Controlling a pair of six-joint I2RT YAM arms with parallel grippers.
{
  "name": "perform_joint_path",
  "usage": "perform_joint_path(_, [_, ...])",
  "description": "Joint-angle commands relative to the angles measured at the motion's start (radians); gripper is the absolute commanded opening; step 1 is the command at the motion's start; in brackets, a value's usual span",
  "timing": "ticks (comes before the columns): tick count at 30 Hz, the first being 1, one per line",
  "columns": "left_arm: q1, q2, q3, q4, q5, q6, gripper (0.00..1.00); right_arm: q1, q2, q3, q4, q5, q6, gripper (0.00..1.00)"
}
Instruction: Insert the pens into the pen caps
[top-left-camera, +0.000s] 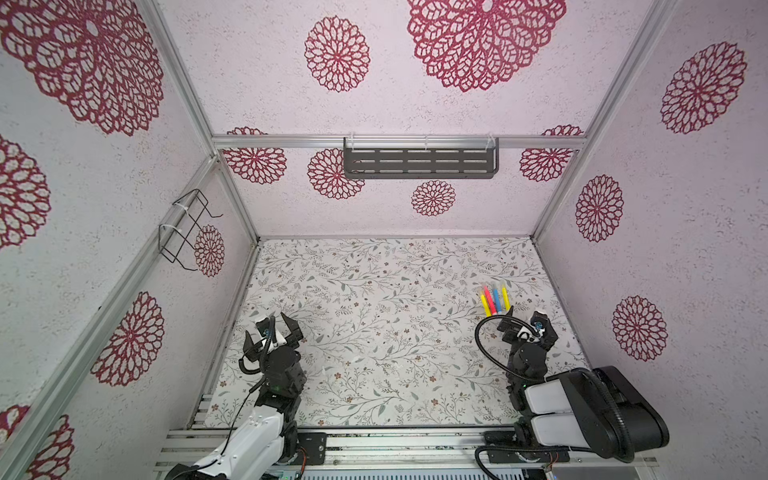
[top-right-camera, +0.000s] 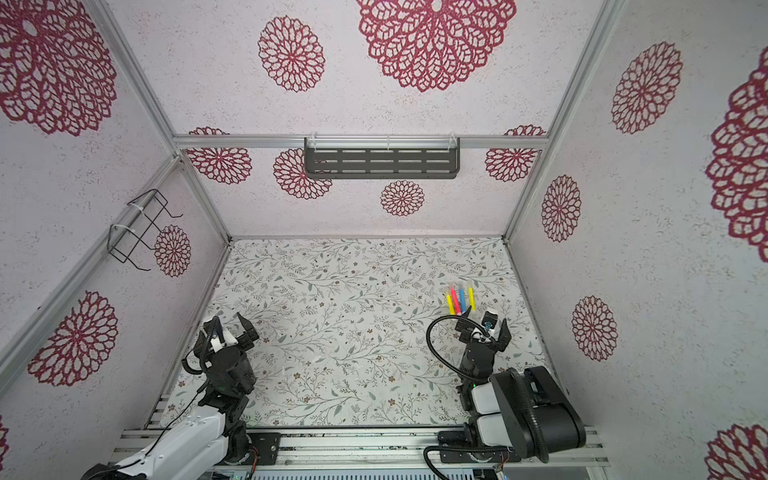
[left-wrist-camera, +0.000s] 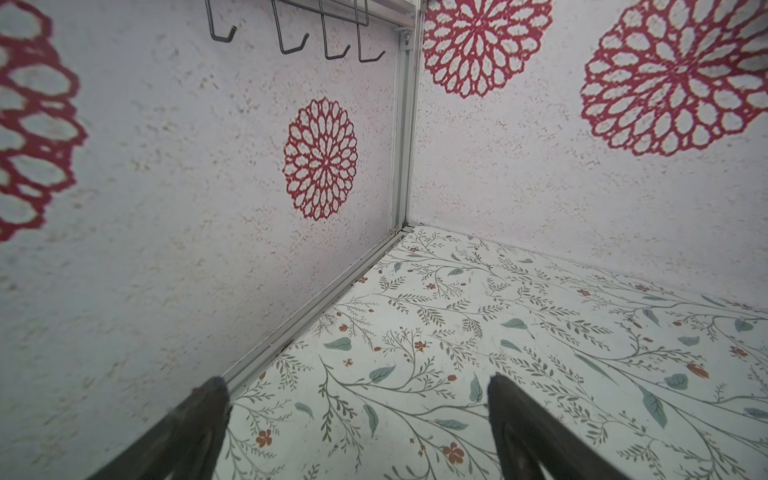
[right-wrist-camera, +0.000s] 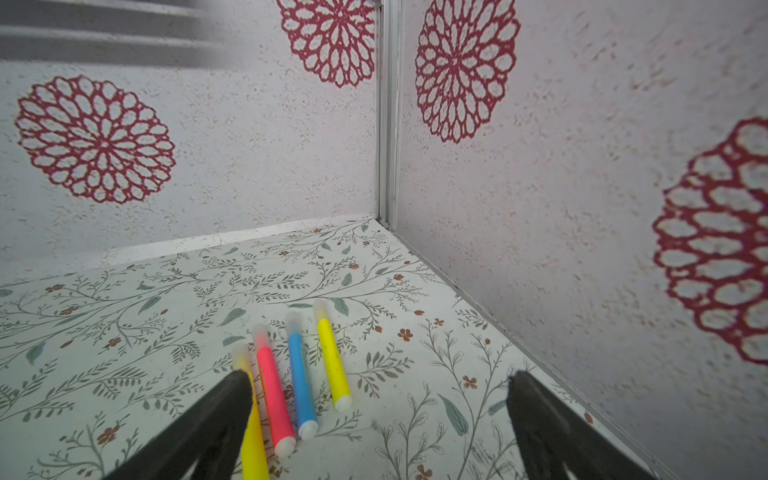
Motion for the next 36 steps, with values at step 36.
perform_joint_path(36, [0.177, 0.457, 0.072, 0.440, 0.259, 0.020, 0.99, -0.054, 0.171, 0.164, -0.117, -0.176, -0.043, 0.99])
